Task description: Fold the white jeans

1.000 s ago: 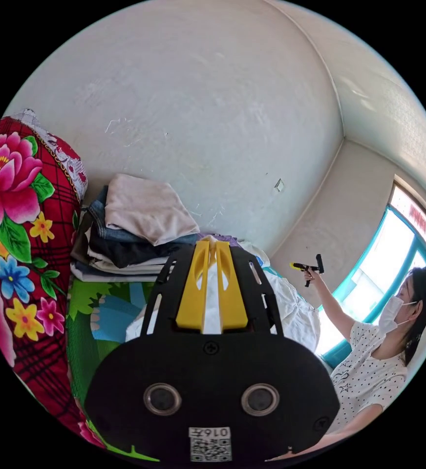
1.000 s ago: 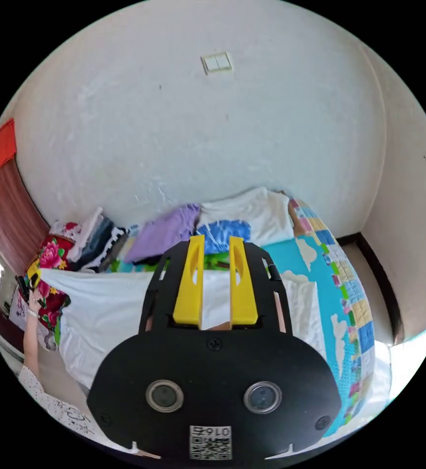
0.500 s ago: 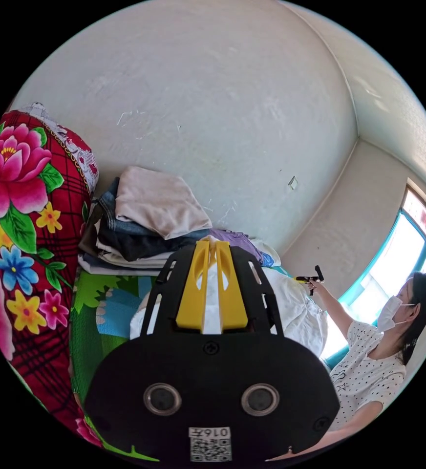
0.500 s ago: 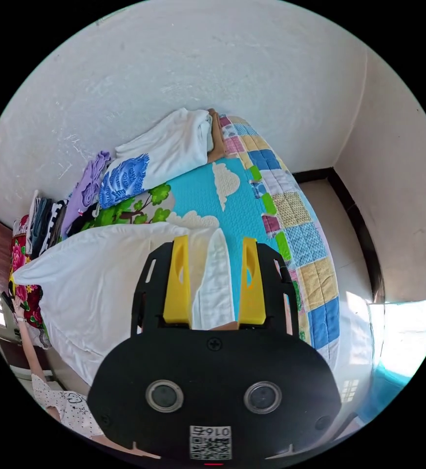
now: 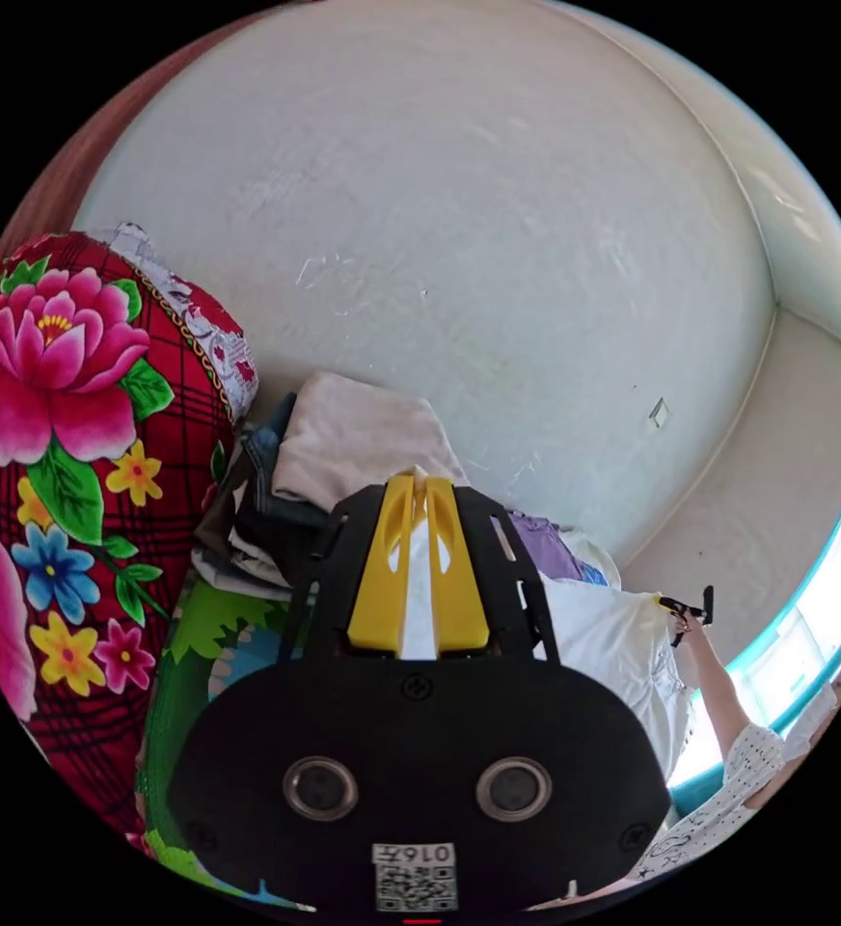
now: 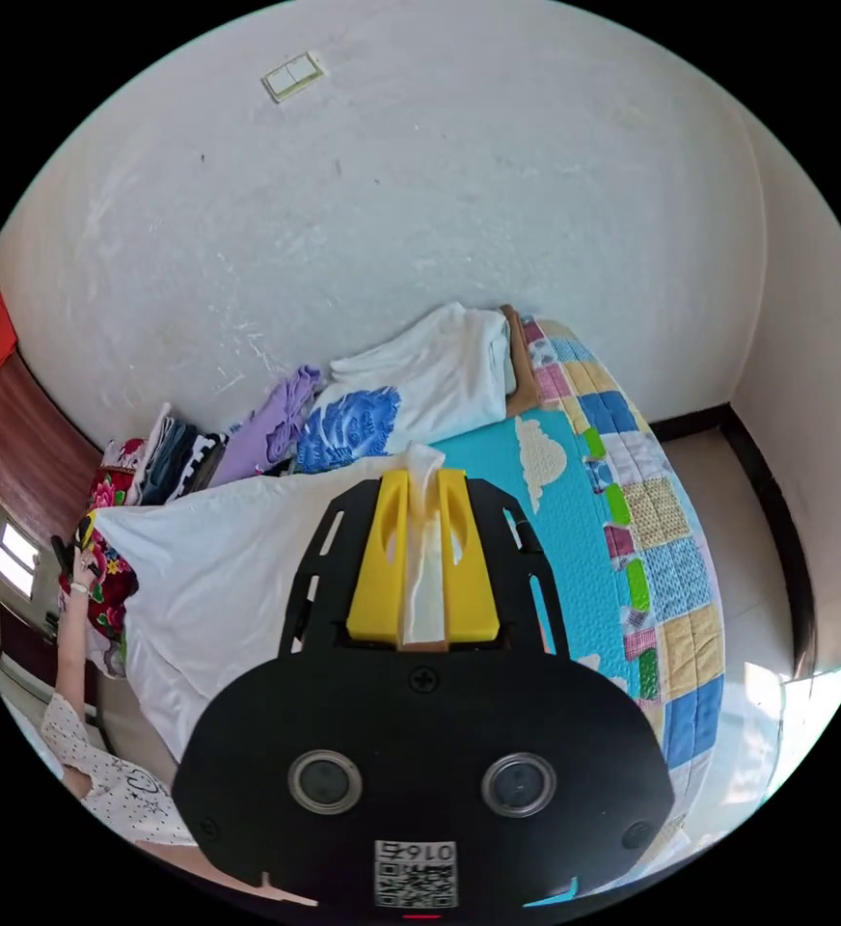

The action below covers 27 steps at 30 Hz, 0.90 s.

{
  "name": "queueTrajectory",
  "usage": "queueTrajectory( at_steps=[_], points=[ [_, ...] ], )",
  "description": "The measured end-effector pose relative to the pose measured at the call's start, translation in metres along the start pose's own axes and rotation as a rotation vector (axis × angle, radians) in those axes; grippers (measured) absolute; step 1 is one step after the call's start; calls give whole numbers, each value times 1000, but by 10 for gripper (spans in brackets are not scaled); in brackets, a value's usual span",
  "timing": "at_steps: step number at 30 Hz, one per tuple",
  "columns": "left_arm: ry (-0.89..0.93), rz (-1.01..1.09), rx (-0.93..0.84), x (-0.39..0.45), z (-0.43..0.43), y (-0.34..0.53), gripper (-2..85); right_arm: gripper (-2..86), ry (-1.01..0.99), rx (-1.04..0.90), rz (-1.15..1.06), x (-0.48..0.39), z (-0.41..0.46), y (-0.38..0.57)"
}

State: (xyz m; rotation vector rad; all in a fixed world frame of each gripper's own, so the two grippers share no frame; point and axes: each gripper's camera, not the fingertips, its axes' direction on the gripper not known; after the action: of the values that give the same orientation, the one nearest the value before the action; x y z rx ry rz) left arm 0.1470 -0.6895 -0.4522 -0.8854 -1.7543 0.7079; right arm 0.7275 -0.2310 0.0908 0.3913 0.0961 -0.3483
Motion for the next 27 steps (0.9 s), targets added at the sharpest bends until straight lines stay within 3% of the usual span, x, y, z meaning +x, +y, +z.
queueTrajectory(
  at_steps=[8, 14, 18, 22, 24, 27],
  points=[
    [163, 129, 135, 57, -114, 4, -8, 56, 15, 213, -243, -8, -91, 50],
    [395, 73, 158, 45, -228, 109, -7, 57, -95, 315, -429, 22, -164, 165],
    [473, 11, 138, 15, -296, 221, -8, 58, -157, 241, -472, 42, -178, 250],
    [519, -63, -34, -4, -323, 324, -8, 56, -167, 140, -433, 59, -172, 309],
    [519, -51, -116, 5, -324, 353, -8, 48, -165, 37, -390, 67, -163, 333],
    [521, -73, -70, 19, -338, 373, -8, 39, -89, 1, -380, 58, -156, 343]
  ],
)
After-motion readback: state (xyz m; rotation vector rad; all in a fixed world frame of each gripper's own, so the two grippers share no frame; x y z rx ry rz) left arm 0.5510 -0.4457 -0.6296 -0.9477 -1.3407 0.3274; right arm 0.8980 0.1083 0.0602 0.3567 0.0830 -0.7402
